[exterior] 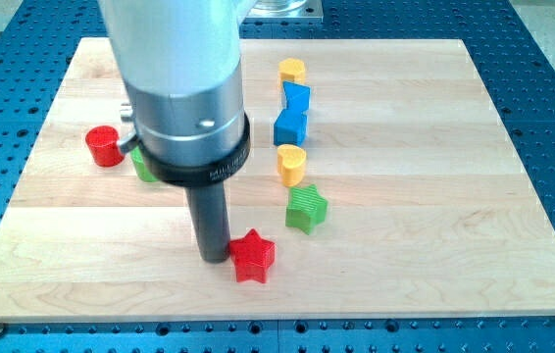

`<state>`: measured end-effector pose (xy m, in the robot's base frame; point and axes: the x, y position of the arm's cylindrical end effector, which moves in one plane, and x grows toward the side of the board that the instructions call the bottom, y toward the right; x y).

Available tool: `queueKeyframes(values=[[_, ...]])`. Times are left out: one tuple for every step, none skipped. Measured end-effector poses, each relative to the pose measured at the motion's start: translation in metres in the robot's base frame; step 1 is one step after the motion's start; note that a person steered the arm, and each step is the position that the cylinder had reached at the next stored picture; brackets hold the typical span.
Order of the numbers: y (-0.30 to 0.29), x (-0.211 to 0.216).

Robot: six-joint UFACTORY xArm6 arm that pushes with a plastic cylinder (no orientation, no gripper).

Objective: Put green star bottom of heart

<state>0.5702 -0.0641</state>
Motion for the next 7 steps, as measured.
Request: queueKeyframes(values=[[-0.014,0.009],[0.024,0.023],[0.057,0.021],[0.107,0.048],[0.136,0.005],[0.12,-0.014],[0.137,-0.015]])
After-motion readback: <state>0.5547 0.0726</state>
